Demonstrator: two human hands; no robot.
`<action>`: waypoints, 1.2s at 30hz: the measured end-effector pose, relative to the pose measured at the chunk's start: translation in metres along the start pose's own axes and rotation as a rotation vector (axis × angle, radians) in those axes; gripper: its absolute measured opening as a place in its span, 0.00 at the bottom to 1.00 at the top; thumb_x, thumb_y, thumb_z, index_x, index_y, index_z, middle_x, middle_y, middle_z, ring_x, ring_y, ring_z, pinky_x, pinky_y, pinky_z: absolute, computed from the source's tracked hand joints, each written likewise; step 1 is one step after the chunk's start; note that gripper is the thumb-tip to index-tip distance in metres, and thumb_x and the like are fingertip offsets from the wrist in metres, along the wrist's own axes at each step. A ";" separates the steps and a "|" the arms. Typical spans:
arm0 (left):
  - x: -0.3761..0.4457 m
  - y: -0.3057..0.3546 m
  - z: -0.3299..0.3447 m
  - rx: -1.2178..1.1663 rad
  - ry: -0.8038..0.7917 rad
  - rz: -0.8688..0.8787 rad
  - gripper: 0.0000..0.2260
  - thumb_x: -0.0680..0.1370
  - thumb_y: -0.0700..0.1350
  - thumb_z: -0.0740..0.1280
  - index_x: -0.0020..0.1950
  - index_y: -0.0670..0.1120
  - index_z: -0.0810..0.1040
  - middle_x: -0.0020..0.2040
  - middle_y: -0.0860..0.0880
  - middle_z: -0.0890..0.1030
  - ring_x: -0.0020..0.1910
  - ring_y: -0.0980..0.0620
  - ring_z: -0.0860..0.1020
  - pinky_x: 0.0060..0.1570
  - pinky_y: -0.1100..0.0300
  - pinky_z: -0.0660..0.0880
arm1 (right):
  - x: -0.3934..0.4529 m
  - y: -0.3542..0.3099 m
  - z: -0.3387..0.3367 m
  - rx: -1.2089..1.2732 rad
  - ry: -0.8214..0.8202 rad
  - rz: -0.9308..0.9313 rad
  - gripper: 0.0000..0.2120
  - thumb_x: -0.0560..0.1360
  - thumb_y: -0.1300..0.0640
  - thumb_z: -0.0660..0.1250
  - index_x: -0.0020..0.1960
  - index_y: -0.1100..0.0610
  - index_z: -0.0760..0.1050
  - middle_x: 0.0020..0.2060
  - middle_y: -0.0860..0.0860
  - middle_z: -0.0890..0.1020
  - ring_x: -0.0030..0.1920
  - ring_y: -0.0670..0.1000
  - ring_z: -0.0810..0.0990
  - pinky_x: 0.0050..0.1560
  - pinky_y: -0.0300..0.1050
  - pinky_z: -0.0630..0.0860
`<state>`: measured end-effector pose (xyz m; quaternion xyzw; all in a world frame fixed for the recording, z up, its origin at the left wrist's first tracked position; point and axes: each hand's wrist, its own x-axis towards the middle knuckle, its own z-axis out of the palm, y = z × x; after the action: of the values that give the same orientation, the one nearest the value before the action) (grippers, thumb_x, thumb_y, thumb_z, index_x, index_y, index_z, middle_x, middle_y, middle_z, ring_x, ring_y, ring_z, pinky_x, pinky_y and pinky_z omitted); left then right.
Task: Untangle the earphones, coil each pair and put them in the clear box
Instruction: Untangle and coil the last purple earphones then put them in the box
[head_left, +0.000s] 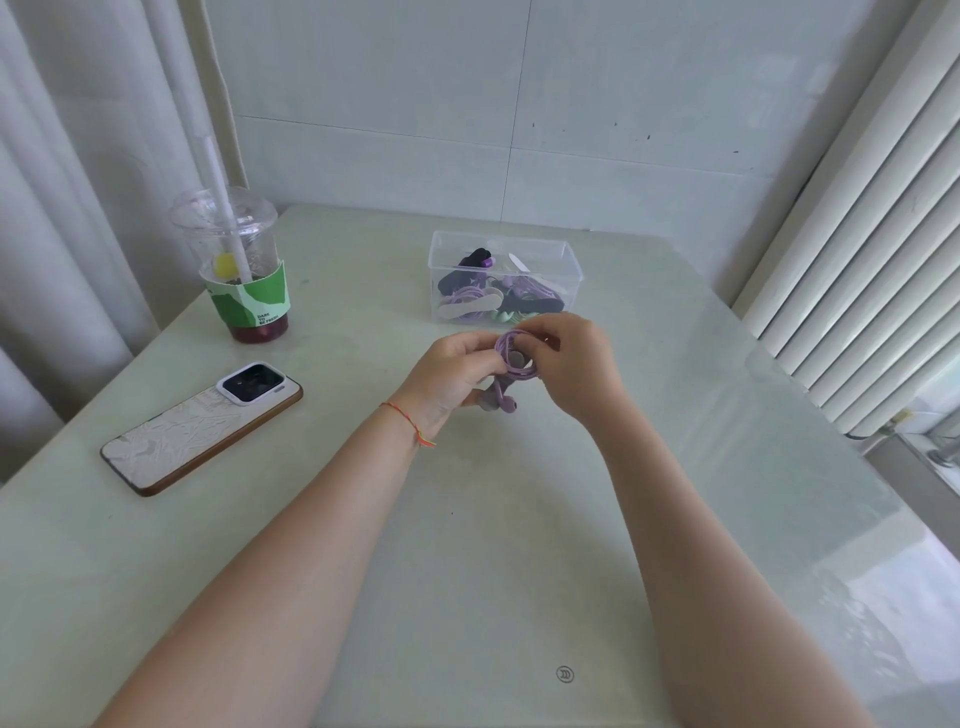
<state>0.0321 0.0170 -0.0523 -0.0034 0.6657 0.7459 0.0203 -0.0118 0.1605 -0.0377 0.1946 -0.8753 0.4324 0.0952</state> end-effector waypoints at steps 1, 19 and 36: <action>0.001 -0.001 0.000 0.003 0.013 -0.004 0.10 0.71 0.39 0.69 0.50 0.36 0.82 0.37 0.42 0.76 0.35 0.41 0.76 0.37 0.55 0.76 | 0.000 -0.001 0.002 -0.054 0.018 -0.030 0.06 0.75 0.62 0.67 0.47 0.58 0.83 0.39 0.51 0.78 0.38 0.47 0.73 0.37 0.31 0.66; 0.001 -0.005 -0.009 -0.004 -0.100 0.038 0.13 0.76 0.27 0.65 0.57 0.37 0.80 0.45 0.43 0.82 0.34 0.40 0.82 0.46 0.53 0.82 | -0.002 -0.004 0.005 -0.150 0.019 -0.104 0.09 0.75 0.65 0.66 0.51 0.60 0.84 0.47 0.57 0.79 0.44 0.50 0.74 0.40 0.26 0.65; 0.003 -0.008 -0.013 0.034 -0.054 -0.034 0.12 0.75 0.32 0.70 0.58 0.34 0.79 0.47 0.39 0.83 0.34 0.42 0.84 0.43 0.56 0.82 | -0.001 -0.004 0.006 -0.138 -0.009 -0.096 0.08 0.75 0.65 0.66 0.50 0.58 0.82 0.47 0.55 0.79 0.40 0.48 0.71 0.39 0.26 0.65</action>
<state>0.0292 0.0051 -0.0613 0.0058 0.6773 0.7339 0.0510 -0.0088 0.1536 -0.0389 0.2312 -0.8931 0.3651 0.1253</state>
